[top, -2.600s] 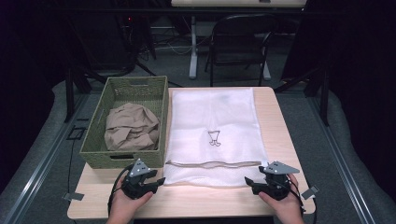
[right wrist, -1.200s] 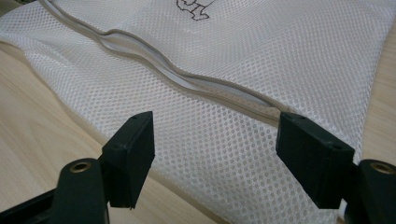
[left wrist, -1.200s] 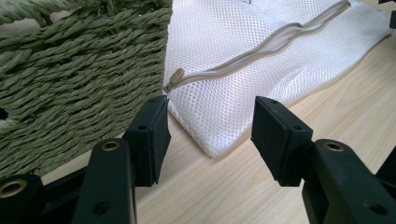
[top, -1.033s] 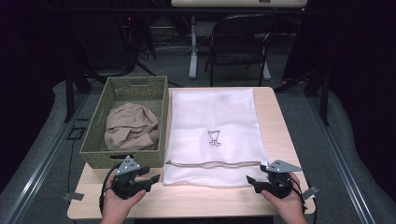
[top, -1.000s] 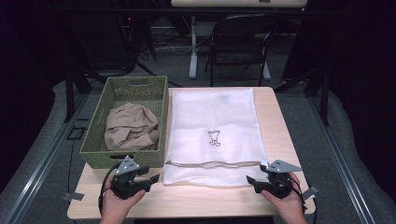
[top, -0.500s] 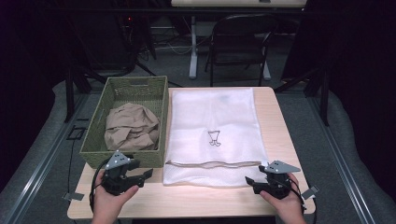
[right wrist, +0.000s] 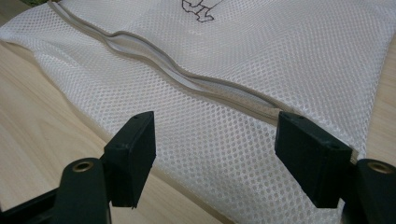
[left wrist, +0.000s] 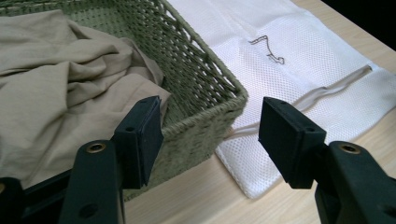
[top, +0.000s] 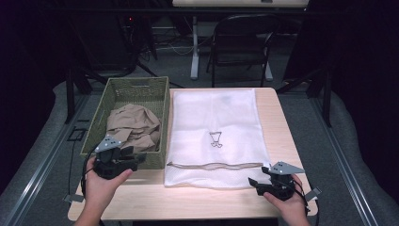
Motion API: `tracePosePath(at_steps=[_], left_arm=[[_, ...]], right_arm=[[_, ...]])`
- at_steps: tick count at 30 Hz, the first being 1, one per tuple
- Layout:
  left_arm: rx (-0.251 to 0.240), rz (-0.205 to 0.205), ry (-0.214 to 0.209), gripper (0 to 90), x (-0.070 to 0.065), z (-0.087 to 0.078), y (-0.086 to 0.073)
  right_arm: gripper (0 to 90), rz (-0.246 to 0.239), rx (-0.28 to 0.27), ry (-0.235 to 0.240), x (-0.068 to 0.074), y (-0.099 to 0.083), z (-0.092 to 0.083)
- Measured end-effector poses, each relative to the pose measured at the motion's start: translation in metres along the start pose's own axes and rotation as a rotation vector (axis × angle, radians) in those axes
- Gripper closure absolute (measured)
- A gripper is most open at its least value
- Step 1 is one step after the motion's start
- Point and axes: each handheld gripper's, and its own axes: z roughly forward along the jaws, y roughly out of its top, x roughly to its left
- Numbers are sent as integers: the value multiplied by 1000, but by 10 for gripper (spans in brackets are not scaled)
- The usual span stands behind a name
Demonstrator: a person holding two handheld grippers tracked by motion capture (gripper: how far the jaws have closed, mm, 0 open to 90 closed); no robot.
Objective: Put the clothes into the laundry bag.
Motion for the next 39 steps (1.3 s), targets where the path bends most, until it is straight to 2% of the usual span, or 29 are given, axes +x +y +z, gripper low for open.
tracePosePath(at_steps=[5,10,19,24,29,39], left_arm=[[29,6,28,391,5,2,11],[76,-5,51,329,10,5,23],[116,-8,93,225,19,7,40],[144,-35,121,214,29,13,47],[173,-38,154,212,40,17,56],[209,-80,174,212,59,31,67]], right_arm=[[287,1,1,2,-1,0,0],[288,5,1,7,-2,-1,0],[290,14,-5,6,-5,-1,-1],[290,17,-5,11,-5,-1,-1],[290,17,0,10,-6,-1,-2],[290,19,2,14,-7,-1,-1]])
